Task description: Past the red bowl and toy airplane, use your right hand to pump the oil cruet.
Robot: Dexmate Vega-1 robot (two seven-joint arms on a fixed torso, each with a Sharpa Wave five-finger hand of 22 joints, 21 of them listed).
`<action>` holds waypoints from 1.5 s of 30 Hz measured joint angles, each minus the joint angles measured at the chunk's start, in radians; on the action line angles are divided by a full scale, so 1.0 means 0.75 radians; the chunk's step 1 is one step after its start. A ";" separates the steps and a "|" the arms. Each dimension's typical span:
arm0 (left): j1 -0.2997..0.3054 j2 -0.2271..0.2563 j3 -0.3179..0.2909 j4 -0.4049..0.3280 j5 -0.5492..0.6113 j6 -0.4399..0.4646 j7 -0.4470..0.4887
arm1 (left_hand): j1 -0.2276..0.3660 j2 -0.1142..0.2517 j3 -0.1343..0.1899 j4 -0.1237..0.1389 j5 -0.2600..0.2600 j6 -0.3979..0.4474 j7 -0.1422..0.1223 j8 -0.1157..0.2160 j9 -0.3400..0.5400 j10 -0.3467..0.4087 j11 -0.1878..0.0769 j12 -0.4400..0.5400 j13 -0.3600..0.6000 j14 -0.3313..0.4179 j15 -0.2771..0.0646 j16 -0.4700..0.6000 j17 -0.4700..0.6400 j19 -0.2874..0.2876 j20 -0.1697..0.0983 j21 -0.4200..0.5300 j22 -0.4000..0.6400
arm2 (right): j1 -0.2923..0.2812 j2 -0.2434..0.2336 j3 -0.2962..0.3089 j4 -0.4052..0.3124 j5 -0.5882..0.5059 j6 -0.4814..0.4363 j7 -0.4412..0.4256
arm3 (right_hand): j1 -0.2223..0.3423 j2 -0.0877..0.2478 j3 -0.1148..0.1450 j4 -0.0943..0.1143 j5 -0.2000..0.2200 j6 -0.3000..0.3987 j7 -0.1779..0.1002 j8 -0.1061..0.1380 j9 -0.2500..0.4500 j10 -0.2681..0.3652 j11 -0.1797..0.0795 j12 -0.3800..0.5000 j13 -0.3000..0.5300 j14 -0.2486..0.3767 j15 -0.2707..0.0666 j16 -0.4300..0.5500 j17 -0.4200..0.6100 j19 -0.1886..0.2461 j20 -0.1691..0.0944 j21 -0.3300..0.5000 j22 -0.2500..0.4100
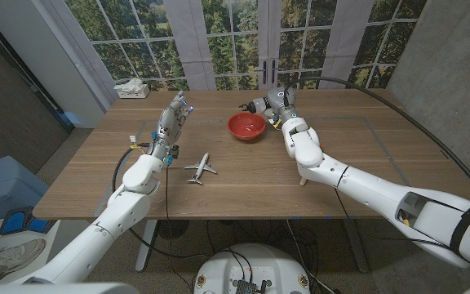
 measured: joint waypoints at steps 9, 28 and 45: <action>0.000 0.003 0.000 -0.003 0.000 0.003 0.002 | 0.000 0.000 0.000 0.000 0.000 0.000 0.000 0.000 0.000 0.000 0.000 0.000 0.000 0.000 0.000 0.000 0.000 0.000 0.000 0.000 0.000 | 0.000 0.014 -0.002 0.014 -0.005 -0.035 -0.021 | -0.128 0.027 -0.012 0.012 0.000 -0.086 -0.049 -0.075 -0.074 -0.076 -0.074 -0.137 0.061 -0.050 0.016 -0.033 0.000 0.023 -0.004 -0.007 -0.006; 0.005 0.006 0.000 -0.017 0.006 0.005 0.007 | 0.000 0.000 0.000 0.000 0.000 0.000 0.000 0.000 0.000 0.000 0.000 0.000 0.000 0.000 0.000 0.000 0.000 0.000 0.000 0.000 0.000 | 0.018 0.077 -0.036 0.091 -0.043 -0.169 -0.083 | -0.216 -0.126 0.012 0.134 0.062 -0.156 -0.056 -0.095 -0.134 -0.180 -0.079 -0.161 -0.014 -0.070 0.028 -0.058 0.000 0.011 -0.007 -0.065 -0.012; -0.001 0.007 0.000 -0.011 0.000 0.007 0.001 | 0.000 0.000 0.000 0.000 0.000 0.000 0.000 0.000 0.000 0.000 0.000 0.000 0.000 0.000 0.000 0.000 0.000 0.000 0.000 0.000 0.000 | 0.034 0.075 -0.099 0.119 -0.117 -0.236 -0.113 | -0.126 -0.109 0.029 0.118 0.108 -0.173 -0.071 -0.088 -0.167 -0.184 -0.103 -0.150 -0.056 -0.075 0.033 -0.073 0.000 0.028 -0.014 -0.080 -0.002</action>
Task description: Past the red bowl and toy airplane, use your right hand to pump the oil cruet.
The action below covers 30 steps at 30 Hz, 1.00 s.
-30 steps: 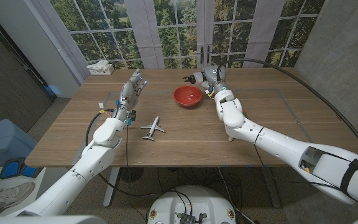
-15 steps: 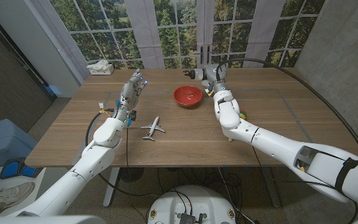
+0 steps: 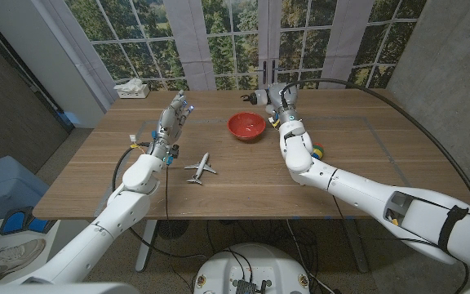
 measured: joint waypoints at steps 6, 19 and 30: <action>-0.005 -0.001 0.001 0.008 -0.003 0.001 -0.006 | 0.000 0.000 0.000 0.000 0.000 0.000 0.000 0.000 0.000 0.000 0.000 0.000 0.000 0.000 0.000 0.000 0.000 0.000 0.000 0.000 0.000 | 0.000 -0.010 -0.018 -0.003 -0.040 -0.007 0.015 | 0.007 0.007 0.000 0.000 0.000 0.010 0.000 0.000 -0.006 0.008 0.002 0.000 -0.006 0.000 0.000 -0.011 0.000 0.005 0.005 0.000 0.000; -0.006 -0.001 0.003 0.013 -0.006 0.002 -0.009 | 0.000 0.000 0.000 0.000 0.000 0.000 0.000 0.000 0.000 0.000 0.000 0.000 0.000 0.000 0.000 0.000 0.000 0.000 0.000 0.000 0.000 | 0.010 -0.002 -0.026 0.027 -0.084 0.010 0.023 | 0.008 0.009 -0.007 0.006 0.009 0.023 -0.013 0.009 -0.018 0.015 -0.005 0.000 -0.023 0.000 0.000 -0.016 0.000 0.005 0.005 0.000 0.008; 0.003 0.001 -0.002 0.004 -0.007 0.004 0.000 | 0.000 0.000 0.000 0.000 0.000 0.000 0.000 0.000 0.000 0.000 0.000 0.000 0.000 0.000 0.000 0.000 0.000 0.000 0.000 0.000 0.000 | 0.014 -0.011 -0.019 0.027 -0.070 0.060 0.004 | -0.011 0.029 -0.012 0.016 0.008 0.203 0.016 0.065 -0.077 0.252 0.003 0.046 -0.095 0.097 -0.037 0.052 0.016 0.052 -0.015 0.145 0.156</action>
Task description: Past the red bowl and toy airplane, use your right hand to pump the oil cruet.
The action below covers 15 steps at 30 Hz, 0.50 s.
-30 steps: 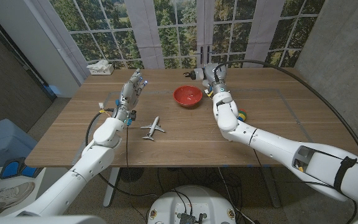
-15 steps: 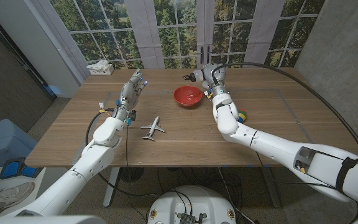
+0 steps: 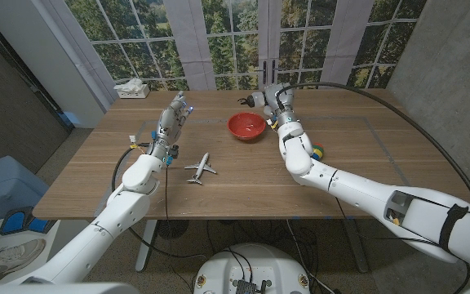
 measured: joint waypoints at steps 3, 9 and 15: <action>0.001 0.000 -0.001 0.000 0.000 0.000 0.001 | 0.000 0.000 0.000 0.000 0.000 0.000 0.000 0.000 0.000 0.000 0.000 0.000 0.000 0.000 0.000 0.000 0.000 0.000 0.000 0.000 0.000 | 0.000 -0.007 0.005 -0.010 0.010 0.019 -0.002 | 0.000 0.000 0.007 -0.007 -0.002 0.057 0.029 0.016 -0.018 0.060 0.022 0.021 -0.004 0.014 -0.012 0.035 0.004 0.019 0.000 0.015 0.019; 0.002 0.000 -0.003 0.000 0.000 0.000 0.002 | 0.000 0.000 0.000 0.000 0.000 0.000 0.000 0.000 0.000 0.000 0.000 0.000 0.000 0.000 0.000 0.000 0.000 0.000 0.000 0.000 0.000 | -0.001 -0.025 0.015 -0.031 0.023 0.051 -0.002 | 0.000 0.000 0.011 -0.011 -0.025 0.108 0.080 0.031 -0.034 0.169 0.113 0.090 0.006 0.033 -0.020 0.094 0.006 0.024 -0.005 0.032 0.048; 0.002 0.000 -0.003 0.000 -0.001 0.000 0.002 | 0.000 0.000 0.004 0.004 0.000 0.000 0.000 0.000 0.000 0.000 0.000 0.000 0.000 0.000 0.000 0.000 0.000 0.000 0.000 0.000 0.000 | -0.001 -0.045 0.020 -0.047 0.027 0.089 0.022 | 0.000 0.000 0.039 -0.039 -0.027 0.131 0.103 0.048 0.003 0.204 0.147 0.211 0.006 0.033 -0.020 0.149 0.006 0.017 0.000 0.035 0.088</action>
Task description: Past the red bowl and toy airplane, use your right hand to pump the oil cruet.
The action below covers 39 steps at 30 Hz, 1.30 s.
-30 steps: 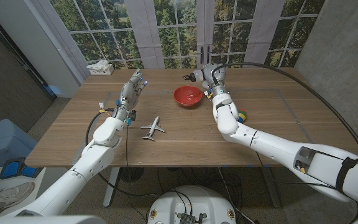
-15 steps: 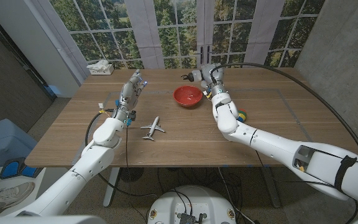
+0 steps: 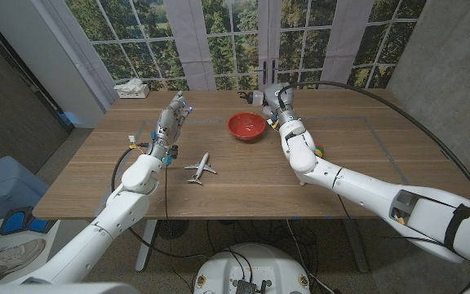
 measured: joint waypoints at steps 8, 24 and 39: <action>-0.004 -0.002 0.000 0.006 -0.001 -0.002 -0.001 | 0.009 0.002 0.000 0.000 0.000 0.000 0.000 0.000 0.000 0.000 0.000 0.000 0.000 0.000 0.000 0.000 0.000 0.000 0.000 0.000 0.000 | -0.005 -0.030 0.011 -0.028 0.000 0.065 0.008 | 0.000 0.000 0.018 -0.018 0.034 0.031 0.031 0.024 0.072 0.017 0.017 0.086 0.000 -0.014 0.002 0.016 0.000 -0.031 0.002 -0.009 0.020; -0.017 -0.008 0.006 0.019 -0.001 -0.004 -0.007 | 0.013 0.005 0.005 0.005 0.000 -0.013 -0.003 0.000 0.003 0.000 0.000 0.000 0.000 0.000 0.000 0.000 0.000 0.000 0.000 0.000 0.000 | -0.030 -0.069 0.060 -0.056 0.024 0.184 -0.053 | -0.041 0.040 0.029 -0.029 0.053 0.048 0.048 0.041 0.121 0.016 0.017 0.148 0.000 -0.029 0.015 0.017 0.000 -0.059 0.012 -0.026 0.005; -0.034 -0.010 0.010 0.031 -0.001 0.001 -0.011 | 0.013 0.005 0.005 0.005 0.000 -0.012 -0.003 0.000 0.003 0.000 0.000 0.000 0.000 0.000 0.000 0.000 0.000 0.000 0.000 0.000 0.000 | -0.057 -0.079 0.104 -0.041 0.083 0.263 -0.181 | -0.063 0.063 0.028 -0.028 -0.014 -0.008 -0.008 -0.025 0.104 -0.074 -0.073 -0.053 0.275 -0.085 0.026 -0.023 -0.010 -0.050 0.018 -0.025 -0.106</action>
